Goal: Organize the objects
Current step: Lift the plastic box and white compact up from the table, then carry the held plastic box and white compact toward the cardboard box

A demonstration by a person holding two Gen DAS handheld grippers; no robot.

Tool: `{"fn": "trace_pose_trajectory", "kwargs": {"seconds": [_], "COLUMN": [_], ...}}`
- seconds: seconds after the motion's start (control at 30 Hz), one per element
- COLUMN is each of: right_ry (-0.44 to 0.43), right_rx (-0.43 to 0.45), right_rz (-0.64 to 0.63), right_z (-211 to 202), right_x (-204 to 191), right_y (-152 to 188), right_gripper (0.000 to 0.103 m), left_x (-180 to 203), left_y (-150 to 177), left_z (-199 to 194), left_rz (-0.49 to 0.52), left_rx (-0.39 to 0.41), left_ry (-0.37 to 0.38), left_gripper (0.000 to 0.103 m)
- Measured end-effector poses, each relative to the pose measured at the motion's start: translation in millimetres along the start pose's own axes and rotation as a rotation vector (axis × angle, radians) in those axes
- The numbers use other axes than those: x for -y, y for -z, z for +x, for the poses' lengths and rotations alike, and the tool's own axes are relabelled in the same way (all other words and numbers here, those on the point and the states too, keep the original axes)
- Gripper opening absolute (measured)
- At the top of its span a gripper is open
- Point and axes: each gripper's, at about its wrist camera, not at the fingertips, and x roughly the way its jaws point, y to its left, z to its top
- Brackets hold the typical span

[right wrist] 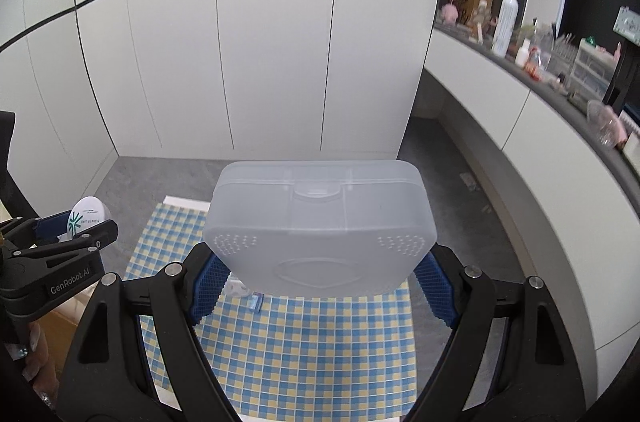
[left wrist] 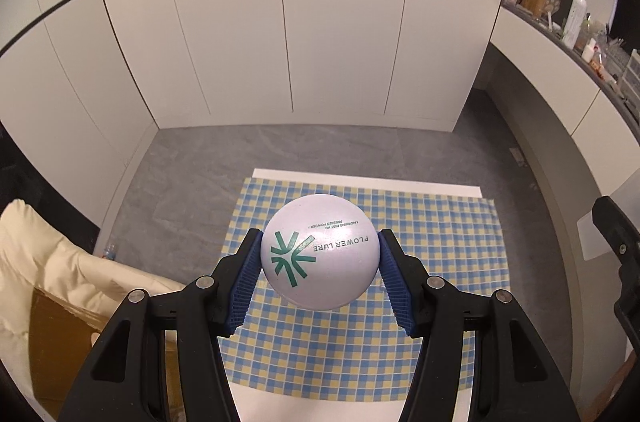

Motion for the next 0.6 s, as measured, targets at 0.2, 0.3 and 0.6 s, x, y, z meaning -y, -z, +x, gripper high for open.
{"fn": "trace_pose_trajectory", "kwargs": {"seconds": [0.2,0.3,0.6], "right_ry": [0.009,0.014,0.015], "right_rx": [0.023,0.031,0.041], "right_rz": [-0.004,-0.004,-0.006], "right_z": [-29,-43,-71], "right_x": [4,7,9], "right_y": [-21,-28,-38], "right_gripper": [0.084,0.084,0.084], "left_x": [3,3,12], "left_y": [-9,-11,-20], "left_z": [-31,-49,-88], "left_rz": [0.008,-0.001,0.014], "left_rx": [0.022,0.033,0.077], "left_ry": [0.004,0.019,0.018], "left_gripper": [0.058,0.057,0.057]}}
